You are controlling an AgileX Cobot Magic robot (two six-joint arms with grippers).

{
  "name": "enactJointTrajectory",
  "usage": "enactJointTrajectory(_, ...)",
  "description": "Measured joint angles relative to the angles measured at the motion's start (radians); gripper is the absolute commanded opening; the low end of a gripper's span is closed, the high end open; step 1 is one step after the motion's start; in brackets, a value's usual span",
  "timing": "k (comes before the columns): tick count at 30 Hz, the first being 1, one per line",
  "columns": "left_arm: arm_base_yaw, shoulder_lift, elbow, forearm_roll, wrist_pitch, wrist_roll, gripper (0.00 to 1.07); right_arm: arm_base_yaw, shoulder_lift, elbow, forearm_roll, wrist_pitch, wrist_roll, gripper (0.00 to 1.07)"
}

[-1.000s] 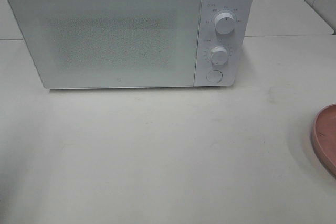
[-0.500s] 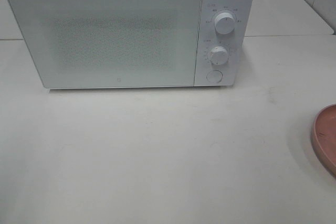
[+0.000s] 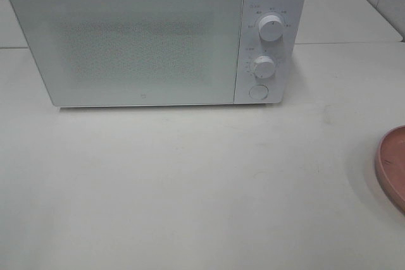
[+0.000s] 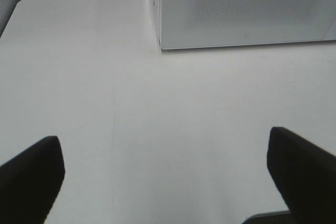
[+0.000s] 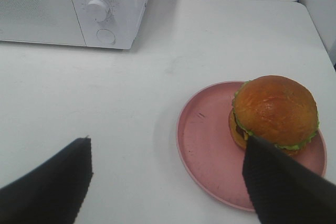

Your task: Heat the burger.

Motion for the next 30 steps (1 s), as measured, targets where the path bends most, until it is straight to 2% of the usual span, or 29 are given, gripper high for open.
enactJointTrajectory(30,0.0,-0.006,0.0,-0.003,0.0,0.0,0.98,0.0,0.0,0.0,0.0,0.0,0.0,0.76)
